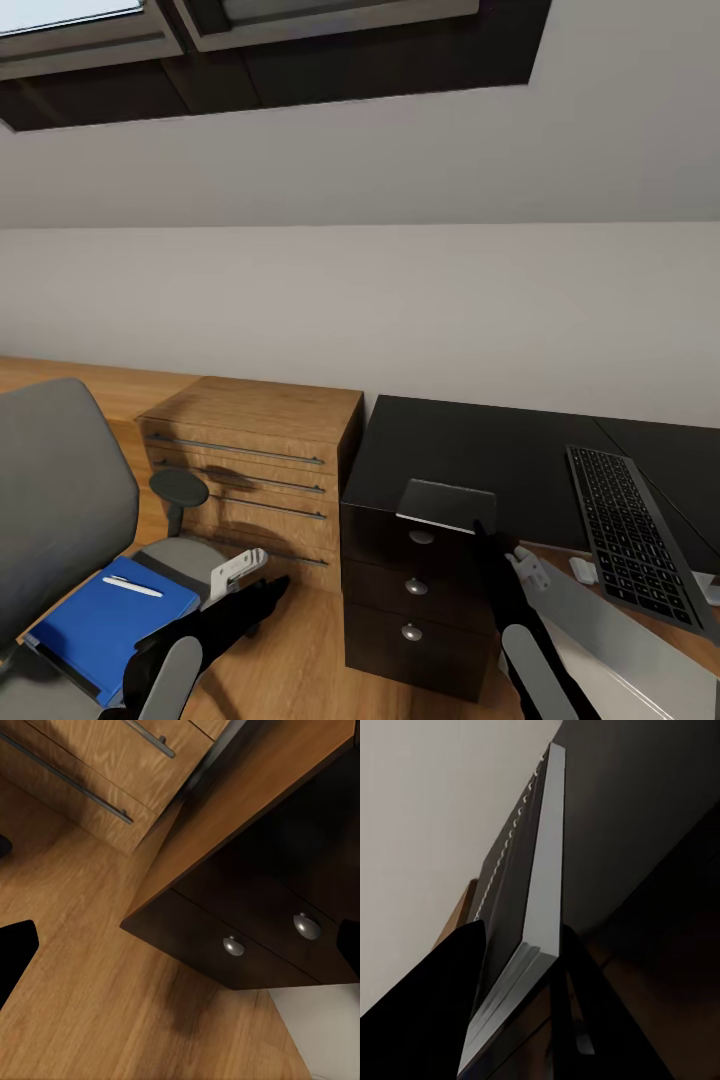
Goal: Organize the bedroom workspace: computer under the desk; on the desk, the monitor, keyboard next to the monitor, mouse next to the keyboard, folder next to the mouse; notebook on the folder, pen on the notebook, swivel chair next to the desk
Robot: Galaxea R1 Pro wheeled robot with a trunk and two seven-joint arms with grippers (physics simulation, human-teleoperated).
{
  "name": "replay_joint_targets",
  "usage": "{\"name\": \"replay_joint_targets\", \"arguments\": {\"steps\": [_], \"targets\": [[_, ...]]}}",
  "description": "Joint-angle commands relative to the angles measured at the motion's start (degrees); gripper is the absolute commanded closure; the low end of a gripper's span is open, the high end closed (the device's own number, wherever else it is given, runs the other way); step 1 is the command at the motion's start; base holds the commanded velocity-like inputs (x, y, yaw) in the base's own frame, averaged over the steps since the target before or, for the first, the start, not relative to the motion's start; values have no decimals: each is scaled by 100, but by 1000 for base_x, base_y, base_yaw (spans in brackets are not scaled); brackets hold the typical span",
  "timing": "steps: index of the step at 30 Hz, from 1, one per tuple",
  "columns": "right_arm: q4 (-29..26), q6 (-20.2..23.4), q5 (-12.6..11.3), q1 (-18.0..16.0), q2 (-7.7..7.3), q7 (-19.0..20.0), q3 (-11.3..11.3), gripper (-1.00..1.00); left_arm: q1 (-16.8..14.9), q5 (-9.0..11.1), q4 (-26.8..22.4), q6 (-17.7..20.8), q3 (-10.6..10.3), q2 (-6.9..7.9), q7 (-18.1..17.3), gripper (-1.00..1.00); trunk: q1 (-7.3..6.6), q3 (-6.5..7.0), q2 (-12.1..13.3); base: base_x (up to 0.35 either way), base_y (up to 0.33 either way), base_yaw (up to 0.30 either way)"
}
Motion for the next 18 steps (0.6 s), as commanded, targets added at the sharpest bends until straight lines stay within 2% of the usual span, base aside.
{"name": "replay_joint_targets", "arguments": {"steps": [1, 8, 18], "targets": [[5, -31, -60, -4, 0, 30, 10, 100, -3, 61, -8, 12, -2, -1, 55, -100, -1, -6, -3, 0, 0, 0], [6, -33, -42, -4, 3, 36, 18, 100, -5, 55, -13, 14, -2, -12, 54, -100, -1, -6, -3, 0, 0, 0], [6, -34, -16, -4, -5, 38, 24, 100, -5, 51, -15, 12, -10, -18, 54, -100, 219, -186, -404, 0, 0, 0]]}}
